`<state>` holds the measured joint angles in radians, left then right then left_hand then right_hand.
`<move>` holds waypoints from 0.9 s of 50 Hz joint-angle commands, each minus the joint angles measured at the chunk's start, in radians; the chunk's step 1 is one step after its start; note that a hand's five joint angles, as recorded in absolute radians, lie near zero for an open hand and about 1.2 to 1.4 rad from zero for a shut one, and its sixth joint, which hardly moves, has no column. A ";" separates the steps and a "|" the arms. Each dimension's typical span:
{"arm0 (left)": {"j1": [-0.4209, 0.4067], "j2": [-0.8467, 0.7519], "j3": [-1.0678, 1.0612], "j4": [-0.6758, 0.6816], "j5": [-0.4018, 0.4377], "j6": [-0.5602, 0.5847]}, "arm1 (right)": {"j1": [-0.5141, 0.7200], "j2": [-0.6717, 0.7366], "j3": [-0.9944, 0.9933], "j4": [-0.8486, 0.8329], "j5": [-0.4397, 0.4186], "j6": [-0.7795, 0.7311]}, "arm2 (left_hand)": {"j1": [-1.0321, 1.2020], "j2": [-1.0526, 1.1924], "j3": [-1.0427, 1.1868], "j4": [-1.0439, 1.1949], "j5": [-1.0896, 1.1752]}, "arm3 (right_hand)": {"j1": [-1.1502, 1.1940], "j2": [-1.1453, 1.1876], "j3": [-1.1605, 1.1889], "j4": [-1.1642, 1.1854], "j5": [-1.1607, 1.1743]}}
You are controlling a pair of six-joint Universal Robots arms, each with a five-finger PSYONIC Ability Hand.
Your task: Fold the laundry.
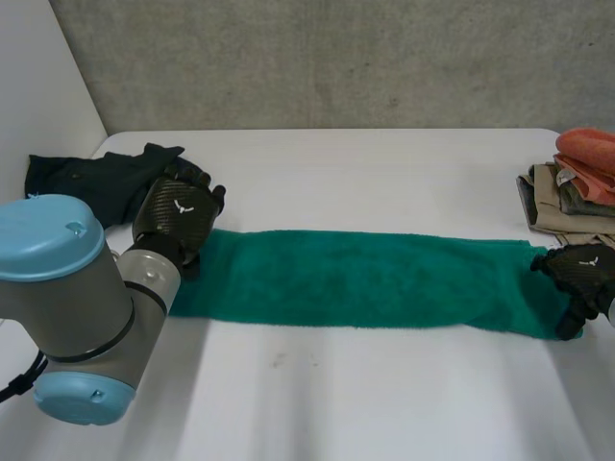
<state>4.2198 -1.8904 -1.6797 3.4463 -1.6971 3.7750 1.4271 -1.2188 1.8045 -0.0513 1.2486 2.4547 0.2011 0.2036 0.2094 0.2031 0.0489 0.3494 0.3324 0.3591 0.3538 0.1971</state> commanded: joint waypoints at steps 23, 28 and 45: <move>0.043 0.076 -0.043 -0.010 0.002 -0.093 | -0.082 -0.045 -0.102 -0.093 0.158 -0.313 | -0.027 -0.029 -0.035 -0.029 -0.049 | 1.047 1.064 1.037 1.042 1.025; 0.042 0.094 -0.046 -0.012 -0.003 -0.093 | 0.215 -0.103 -0.109 -0.204 0.147 -0.194 | -0.027 -0.029 -0.035 -0.029 -0.049 | 1.047 1.064 1.037 1.042 1.025; 0.031 0.125 -0.071 -0.007 -0.004 -0.095 | 0.921 0.271 -0.217 -0.447 -0.001 -0.243 | -0.027 -0.029 -0.035 -0.029 -0.049 | 1.047 1.064 1.037 1.042 1.025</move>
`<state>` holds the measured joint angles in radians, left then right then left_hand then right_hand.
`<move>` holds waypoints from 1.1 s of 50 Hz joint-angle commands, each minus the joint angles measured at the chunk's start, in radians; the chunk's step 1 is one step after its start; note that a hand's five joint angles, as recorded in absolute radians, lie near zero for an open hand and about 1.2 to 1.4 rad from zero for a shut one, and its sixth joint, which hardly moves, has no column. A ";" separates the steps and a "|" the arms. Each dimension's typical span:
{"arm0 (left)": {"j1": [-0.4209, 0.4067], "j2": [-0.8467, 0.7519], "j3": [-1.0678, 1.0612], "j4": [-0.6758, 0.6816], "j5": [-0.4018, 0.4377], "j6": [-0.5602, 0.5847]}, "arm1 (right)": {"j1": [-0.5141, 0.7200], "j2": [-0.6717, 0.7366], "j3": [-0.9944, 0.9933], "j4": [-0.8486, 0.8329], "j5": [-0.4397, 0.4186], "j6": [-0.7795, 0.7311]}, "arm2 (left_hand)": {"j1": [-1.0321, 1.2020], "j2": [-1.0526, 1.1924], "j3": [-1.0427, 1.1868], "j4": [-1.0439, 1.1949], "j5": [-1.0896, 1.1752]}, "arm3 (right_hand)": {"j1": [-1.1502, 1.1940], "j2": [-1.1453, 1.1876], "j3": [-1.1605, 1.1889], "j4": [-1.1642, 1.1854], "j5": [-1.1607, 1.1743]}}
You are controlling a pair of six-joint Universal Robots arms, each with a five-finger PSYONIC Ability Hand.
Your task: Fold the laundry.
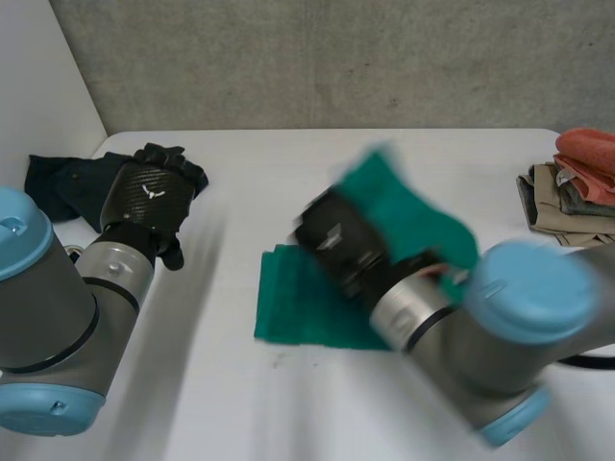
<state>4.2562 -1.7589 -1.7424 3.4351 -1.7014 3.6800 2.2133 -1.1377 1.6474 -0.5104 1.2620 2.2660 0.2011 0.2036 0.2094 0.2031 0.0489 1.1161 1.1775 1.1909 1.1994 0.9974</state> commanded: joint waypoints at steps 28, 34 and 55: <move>-0.162 -0.119 0.127 0.009 -0.004 -0.029 | -0.356 -0.045 0.195 0.313 0.155 0.270 | -0.027 -0.029 -0.035 -0.029 -0.049 | -0.153 -0.214 -0.228 -0.236 -0.209; -0.161 -0.110 0.113 0.006 -0.006 -0.029 | -0.362 -0.051 0.154 0.270 0.181 0.159 | -0.027 -0.029 -0.035 -0.029 -0.049 | 0.280 0.219 0.205 0.197 0.224; -0.081 -0.019 0.089 0.001 -0.011 -0.103 | 0.132 0.124 -0.060 0.058 0.066 0.222 | -0.027 -0.029 -0.035 -0.029 -0.049 | -0.445 -0.506 -0.519 -0.528 -0.500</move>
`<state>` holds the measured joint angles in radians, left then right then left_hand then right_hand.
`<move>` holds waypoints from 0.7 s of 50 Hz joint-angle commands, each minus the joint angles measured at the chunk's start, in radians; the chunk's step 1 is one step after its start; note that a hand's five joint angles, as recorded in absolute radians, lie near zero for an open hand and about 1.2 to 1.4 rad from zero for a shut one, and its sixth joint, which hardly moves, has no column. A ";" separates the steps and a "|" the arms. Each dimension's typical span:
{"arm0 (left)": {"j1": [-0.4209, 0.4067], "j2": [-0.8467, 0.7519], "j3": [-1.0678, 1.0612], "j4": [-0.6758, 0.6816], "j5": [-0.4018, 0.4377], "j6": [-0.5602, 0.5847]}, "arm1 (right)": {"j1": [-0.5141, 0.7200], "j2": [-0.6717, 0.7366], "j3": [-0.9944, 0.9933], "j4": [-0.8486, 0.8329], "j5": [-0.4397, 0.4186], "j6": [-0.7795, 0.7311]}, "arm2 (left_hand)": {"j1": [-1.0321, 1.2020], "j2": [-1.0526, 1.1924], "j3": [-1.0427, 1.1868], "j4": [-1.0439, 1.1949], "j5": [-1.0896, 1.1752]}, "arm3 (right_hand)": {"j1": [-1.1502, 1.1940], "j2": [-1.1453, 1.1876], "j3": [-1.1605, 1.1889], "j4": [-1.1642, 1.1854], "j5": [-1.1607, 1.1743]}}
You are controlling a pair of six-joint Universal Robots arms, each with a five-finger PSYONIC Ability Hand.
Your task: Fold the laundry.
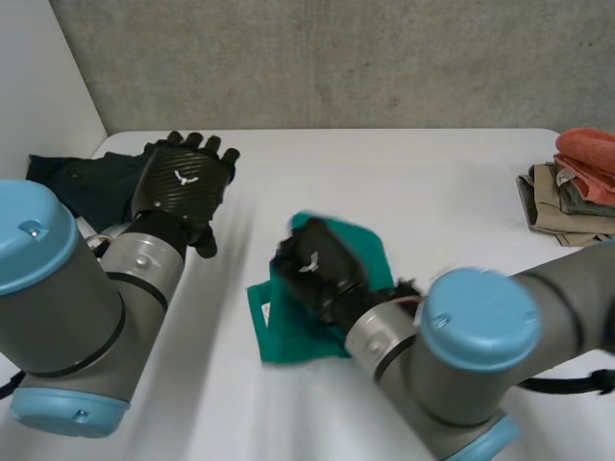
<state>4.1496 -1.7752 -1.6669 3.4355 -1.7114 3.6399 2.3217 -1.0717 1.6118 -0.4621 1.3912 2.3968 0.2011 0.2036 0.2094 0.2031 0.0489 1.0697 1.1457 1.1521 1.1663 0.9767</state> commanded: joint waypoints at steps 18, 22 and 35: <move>-0.161 -0.332 0.392 -0.042 0.045 -0.231 | -0.401 -0.208 0.004 0.318 -0.066 0.757 | -0.023 -0.025 -0.031 -0.025 -0.045 | -0.895 -0.971 -0.978 -0.992 -0.977; -0.173 -0.432 0.470 -0.120 0.042 -0.285 | -0.403 -0.145 -0.064 0.391 -0.080 0.756 | -0.023 -0.025 -0.031 -0.025 -0.045 | -0.895 -0.971 -0.978 -0.992 -0.977; -0.221 -0.501 0.431 -0.340 -0.177 -0.293 | -0.297 0.160 -0.308 0.569 -0.164 0.720 | -0.011 -0.014 -0.019 -0.013 -0.033 | -0.895 -0.971 -0.978 -0.992 -0.977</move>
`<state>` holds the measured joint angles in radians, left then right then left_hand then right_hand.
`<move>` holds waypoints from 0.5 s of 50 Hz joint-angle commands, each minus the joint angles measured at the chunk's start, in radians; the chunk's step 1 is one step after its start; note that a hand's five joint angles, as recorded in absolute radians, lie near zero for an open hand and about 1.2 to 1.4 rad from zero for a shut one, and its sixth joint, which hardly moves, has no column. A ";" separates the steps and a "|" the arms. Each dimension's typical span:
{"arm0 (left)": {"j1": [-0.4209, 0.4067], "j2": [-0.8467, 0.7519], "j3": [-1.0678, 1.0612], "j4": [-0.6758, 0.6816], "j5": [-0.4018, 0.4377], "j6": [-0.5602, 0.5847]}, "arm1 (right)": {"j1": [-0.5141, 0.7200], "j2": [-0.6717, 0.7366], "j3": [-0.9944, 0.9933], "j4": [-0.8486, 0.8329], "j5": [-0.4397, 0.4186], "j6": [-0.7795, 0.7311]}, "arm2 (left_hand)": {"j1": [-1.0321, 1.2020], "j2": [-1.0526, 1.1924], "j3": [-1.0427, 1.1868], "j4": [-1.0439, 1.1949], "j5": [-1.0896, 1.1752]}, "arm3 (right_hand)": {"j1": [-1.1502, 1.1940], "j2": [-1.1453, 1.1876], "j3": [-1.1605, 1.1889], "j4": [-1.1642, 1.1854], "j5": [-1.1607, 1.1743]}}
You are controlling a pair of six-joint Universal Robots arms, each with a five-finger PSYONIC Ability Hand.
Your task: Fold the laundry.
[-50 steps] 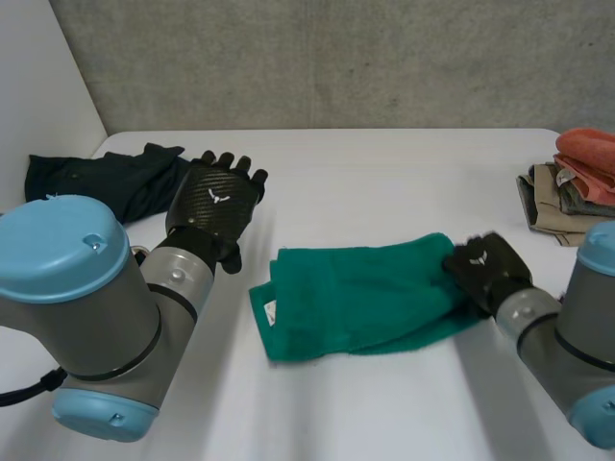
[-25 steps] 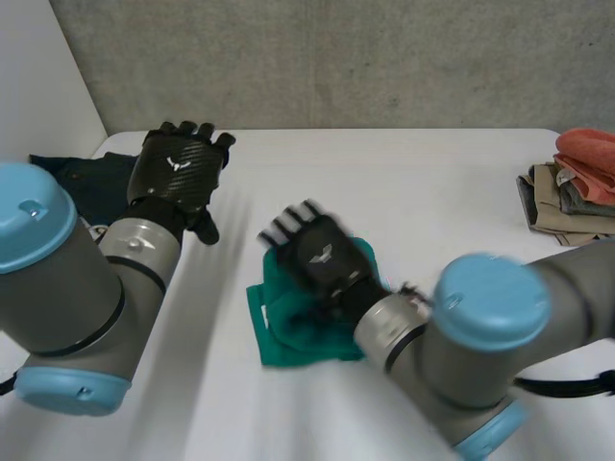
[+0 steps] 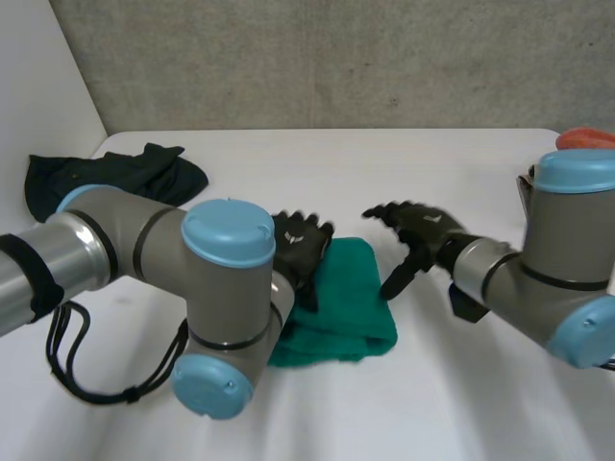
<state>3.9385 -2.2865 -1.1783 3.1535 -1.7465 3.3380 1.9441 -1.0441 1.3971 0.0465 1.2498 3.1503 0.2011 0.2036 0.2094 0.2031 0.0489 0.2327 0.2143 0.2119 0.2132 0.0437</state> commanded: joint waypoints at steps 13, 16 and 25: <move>-0.013 0.028 -0.153 -0.067 -0.188 0.093 | 0.141 0.197 -0.107 0.049 0.091 -0.202 | -0.005 -0.008 -0.014 -0.007 -0.028 | -0.058 -0.040 -0.037 -0.039 -0.044; -0.013 0.038 -0.150 -0.067 -0.192 0.101 | 0.139 0.173 -0.107 0.050 0.143 -0.249 | -0.002 -0.005 -0.011 -0.004 -0.025 | -0.058 -0.040 -0.037 -0.039 -0.044; -0.004 0.221 -0.107 -0.052 -0.092 0.107 | 0.141 -0.013 0.005 -0.029 0.169 -0.312 | -0.017 -0.019 -0.025 -0.019 -0.039 | -0.058 -0.040 -0.037 -0.039 -0.044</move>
<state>3.9289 -2.1769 -1.3164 3.0907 -1.9250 3.4471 2.0827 -0.9370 1.3117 0.0826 1.4130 2.8608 0.2011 0.2035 0.2094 0.2031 0.0486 0.2327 0.2143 0.2118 0.2132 0.0434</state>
